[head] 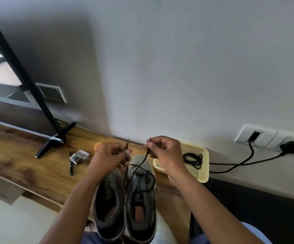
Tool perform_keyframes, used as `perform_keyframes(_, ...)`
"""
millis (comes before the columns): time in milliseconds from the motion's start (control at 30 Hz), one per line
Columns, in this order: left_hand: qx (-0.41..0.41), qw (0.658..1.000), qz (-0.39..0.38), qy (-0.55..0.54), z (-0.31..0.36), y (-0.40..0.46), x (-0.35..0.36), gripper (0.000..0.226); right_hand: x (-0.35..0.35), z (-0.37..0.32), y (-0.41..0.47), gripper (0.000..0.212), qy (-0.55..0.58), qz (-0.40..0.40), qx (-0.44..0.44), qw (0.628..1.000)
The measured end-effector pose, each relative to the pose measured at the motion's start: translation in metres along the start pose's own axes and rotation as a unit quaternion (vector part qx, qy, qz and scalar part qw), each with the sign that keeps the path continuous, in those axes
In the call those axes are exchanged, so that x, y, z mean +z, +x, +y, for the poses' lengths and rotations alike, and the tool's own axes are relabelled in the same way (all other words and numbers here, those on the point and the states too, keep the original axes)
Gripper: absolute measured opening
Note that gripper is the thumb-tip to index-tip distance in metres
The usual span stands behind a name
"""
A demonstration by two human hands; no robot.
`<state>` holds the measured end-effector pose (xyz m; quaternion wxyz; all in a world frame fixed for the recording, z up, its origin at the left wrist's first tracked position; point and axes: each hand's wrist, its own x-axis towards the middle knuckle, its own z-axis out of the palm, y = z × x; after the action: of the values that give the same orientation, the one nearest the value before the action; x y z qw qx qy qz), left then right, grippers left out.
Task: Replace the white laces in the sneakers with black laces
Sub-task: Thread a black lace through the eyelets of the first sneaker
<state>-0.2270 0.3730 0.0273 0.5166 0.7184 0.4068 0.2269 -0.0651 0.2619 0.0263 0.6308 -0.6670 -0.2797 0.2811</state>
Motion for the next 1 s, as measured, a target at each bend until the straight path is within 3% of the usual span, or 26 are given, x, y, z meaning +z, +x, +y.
perform_keyframes(133,-0.074,0.974,0.188,-0.103,-0.014,0.010,-0.027,0.011,-0.028,-0.008,0.004,0.007,0.076,0.083,0.025,0.993)
perform_keyframes(200,-0.105,0.943,0.295,-0.112,-0.025,0.016,-0.040,0.013,-0.040,-0.005,0.009,0.007,-0.003,0.148,-0.011,0.989)
perform_keyframes(267,-0.116,0.933,0.334,-0.067,-0.028,0.014,-0.044,0.017,-0.046,-0.005,0.010,0.007,-0.104,0.181,-0.067,0.976)
perform_keyframes(333,-0.132,0.944,0.291,0.080,-0.028,0.009,-0.038,0.031,-0.050,-0.004,0.009,0.008,-0.205,0.139,-0.095,0.964)
perform_keyframes(400,-0.130,0.942,0.210,0.226,-0.026,0.006,-0.028,0.043,-0.050,-0.002,0.008,0.010,-0.329,0.026,-0.069,0.941)
perform_keyframes(533,-0.053,0.957,0.021,0.283,-0.020,0.004,0.000,0.041,-0.041,0.014,0.004,0.010,-0.521,-0.161,0.003,0.838)
perform_keyframes(667,-0.043,0.922,-0.116,0.366,-0.026,0.004,0.032,0.042,-0.037,0.022,-0.001,0.019,-0.586,-0.235,0.044,0.774)
perform_keyframes(833,-0.022,0.891,-0.112,0.440,-0.036,0.011,0.048,0.040,-0.028,0.040,-0.003,0.024,-0.602,-0.229,0.030,0.764)
perform_keyframes(1000,-0.038,0.896,-0.115,0.426,-0.040,0.015,0.053,0.031,-0.010,0.054,-0.014,0.024,-0.608,-0.204,-0.008,0.767)
